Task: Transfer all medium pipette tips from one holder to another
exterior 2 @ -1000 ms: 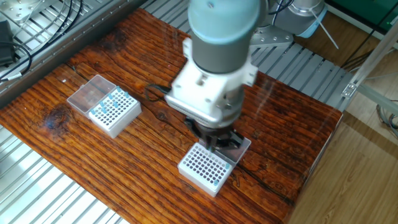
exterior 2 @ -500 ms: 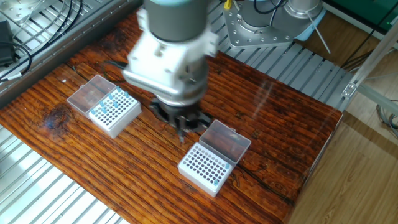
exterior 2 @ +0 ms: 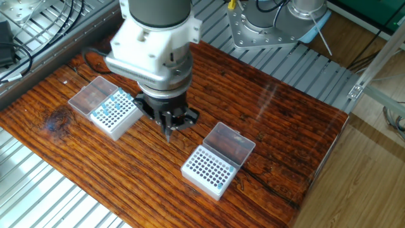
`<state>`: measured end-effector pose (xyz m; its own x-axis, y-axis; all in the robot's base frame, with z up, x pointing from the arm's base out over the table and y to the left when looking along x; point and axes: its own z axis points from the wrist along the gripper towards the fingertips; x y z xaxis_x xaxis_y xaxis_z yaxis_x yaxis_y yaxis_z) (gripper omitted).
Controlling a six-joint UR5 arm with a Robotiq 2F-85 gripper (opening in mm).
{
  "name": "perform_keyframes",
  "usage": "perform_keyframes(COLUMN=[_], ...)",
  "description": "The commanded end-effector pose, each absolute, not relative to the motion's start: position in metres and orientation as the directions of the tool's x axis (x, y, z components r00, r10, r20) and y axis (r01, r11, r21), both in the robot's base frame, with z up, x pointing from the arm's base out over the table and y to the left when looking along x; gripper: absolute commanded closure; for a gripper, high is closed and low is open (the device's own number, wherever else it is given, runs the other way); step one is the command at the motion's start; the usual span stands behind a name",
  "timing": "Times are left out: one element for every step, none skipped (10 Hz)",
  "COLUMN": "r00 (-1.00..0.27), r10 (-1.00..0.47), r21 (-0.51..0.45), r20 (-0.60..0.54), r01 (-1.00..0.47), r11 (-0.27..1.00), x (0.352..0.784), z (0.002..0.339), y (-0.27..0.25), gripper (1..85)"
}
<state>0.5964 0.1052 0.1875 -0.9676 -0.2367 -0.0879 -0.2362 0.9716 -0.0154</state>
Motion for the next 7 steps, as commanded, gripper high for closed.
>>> perform_keyframes(r00=[-0.992, -0.990, -0.986, -0.982, -0.980, -0.975, -0.972], r10=[-0.054, -0.085, -0.129, -0.161, -0.182, -0.203, -0.212], r21=[0.072, 0.067, 0.055, 0.042, 0.000, -0.054, -0.058], r20=[-0.112, -0.111, -0.109, -0.095, -0.082, -0.090, -0.098], r01=[-0.063, -0.093, -0.136, -0.166, -0.182, -0.199, -0.208], r11=[0.995, 0.993, 0.989, 0.985, 0.983, 0.979, 0.977], x=[0.599, 0.603, 0.611, 0.616, 0.622, 0.631, 0.635], z=[0.187, 0.181, 0.173, 0.166, 0.157, 0.146, 0.140], y=[0.121, 0.101, 0.075, 0.052, 0.030, 0.011, 0.005], gripper=[84.7, 84.7, 84.7, 84.7, 84.7, 84.7, 84.7])
